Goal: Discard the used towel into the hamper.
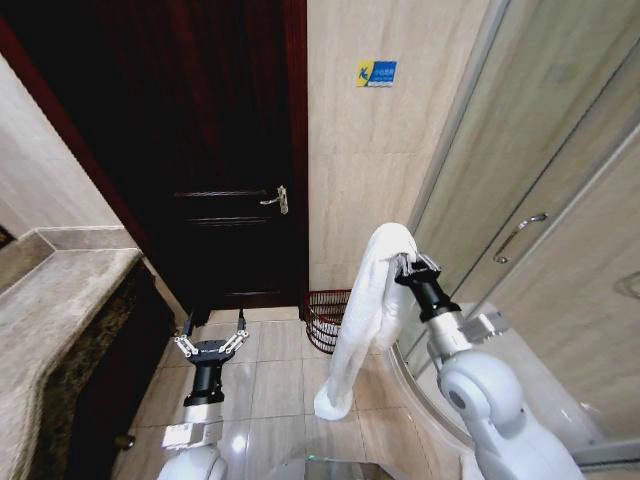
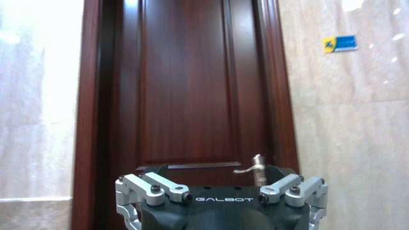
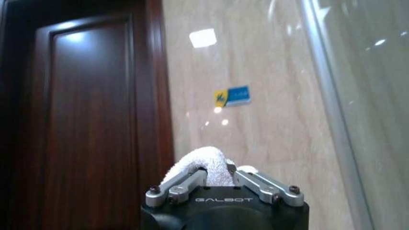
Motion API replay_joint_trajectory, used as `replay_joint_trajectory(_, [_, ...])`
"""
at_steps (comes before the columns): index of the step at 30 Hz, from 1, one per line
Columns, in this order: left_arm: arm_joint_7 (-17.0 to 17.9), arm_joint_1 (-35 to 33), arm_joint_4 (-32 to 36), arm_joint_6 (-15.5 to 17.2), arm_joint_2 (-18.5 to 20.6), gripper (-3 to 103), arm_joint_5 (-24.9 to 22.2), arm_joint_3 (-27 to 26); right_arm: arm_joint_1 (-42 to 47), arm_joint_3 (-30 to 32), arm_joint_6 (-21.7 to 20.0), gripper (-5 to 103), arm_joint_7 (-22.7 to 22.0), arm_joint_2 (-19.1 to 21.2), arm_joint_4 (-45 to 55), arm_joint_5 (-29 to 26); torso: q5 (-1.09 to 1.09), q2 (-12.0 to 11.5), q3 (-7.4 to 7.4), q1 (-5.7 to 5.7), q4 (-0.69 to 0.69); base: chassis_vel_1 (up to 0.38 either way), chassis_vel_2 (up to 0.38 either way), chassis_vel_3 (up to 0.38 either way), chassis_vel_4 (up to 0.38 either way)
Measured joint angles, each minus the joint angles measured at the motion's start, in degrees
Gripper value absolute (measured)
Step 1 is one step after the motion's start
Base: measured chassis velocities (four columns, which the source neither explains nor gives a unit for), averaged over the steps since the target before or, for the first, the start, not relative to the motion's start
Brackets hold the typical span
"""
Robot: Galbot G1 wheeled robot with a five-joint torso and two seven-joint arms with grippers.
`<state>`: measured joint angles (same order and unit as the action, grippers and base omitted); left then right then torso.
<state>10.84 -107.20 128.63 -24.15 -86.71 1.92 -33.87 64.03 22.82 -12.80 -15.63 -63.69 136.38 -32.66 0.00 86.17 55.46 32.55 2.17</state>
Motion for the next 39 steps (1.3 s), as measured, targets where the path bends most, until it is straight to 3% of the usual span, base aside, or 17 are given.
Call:
replay_joint_trajectory(5, [-1.3,0.6,-0.5,0.0,-0.1,100,-2.1,-4.5,-8.1,0.8,-1.9,5,-2.1,1.6,0.7,-5.0,0.00,-0.1,-0.07,-0.06,0.00,0.000,0.000,0.000,0.000])
replay_joint_trajectory(9, [-1.4,0.6,-0.7,-0.1,-0.4,100,-2.0,-4.6,-12.2,0.8,-2.7,5,-3.1,2.7,0.7,-7.0,0.00,-0.2,-0.11,-0.10,-0.01,0.000,0.000,0.000,0.000])
replay_joint_trajectory(12, [-1.6,0.5,-1.6,-0.9,-2.3,100,-0.1,-3.5,-21.3,0.6,-4.4,5,-4.4,4.6,-2.2,-12.3,0.00,-0.3,-0.16,-0.14,0.00,0.000,0.000,0.000,0.000])
replay_joint_trajectory(23, [-2.0,0.2,-2.0,-1.4,-4.5,100,1.6,-2.4,-37.8,0.1,-4.5,5,-2.3,11.4,-13.8,-22.0,0.03,-0.4,-0.23,-0.19,-0.02,0.000,0.000,0.000,0.000])
replay_joint_trajectory(26, [-1.9,0.3,-2.5,-1.4,-5.0,100,1.5,-2.3,-47.8,-1.5,-4.5,5,-1.1,14.6,-18.7,-25.9,0.00,-0.5,-0.26,-0.22,0.00,0.000,0.000,0.000,0.000])
replay_joint_trajectory(34, [-2.0,0.5,-2.7,-1.2,-5.3,100,1.8,-1.9,-61.2,-6.6,-4.5,5,-0.6,15.4,-26.5,-29.0,0.03,-0.5,-0.28,-0.23,-0.01,0.000,0.000,0.000,0.000])
replay_joint_trajectory(37, [-2.0,0.7,-2.2,-0.8,-4.8,100,1.7,-2.1,-71.4,-11.6,-4.5,5,-2.0,13.5,-32.4,-29.6,-0.02,-0.5,-0.30,-0.25,0.00,0.000,0.000,0.000,0.000])
replay_joint_trajectory(39, [-2.0,0.7,-2.1,-0.8,-4.7,100,1.7,-2.2,-72.8,-12.4,-4.5,5,-2.2,13.1,-33.4,-29.6,-0.01,-0.6,-0.30,-0.26,0.00,0.000,0.000,0.000,0.000])
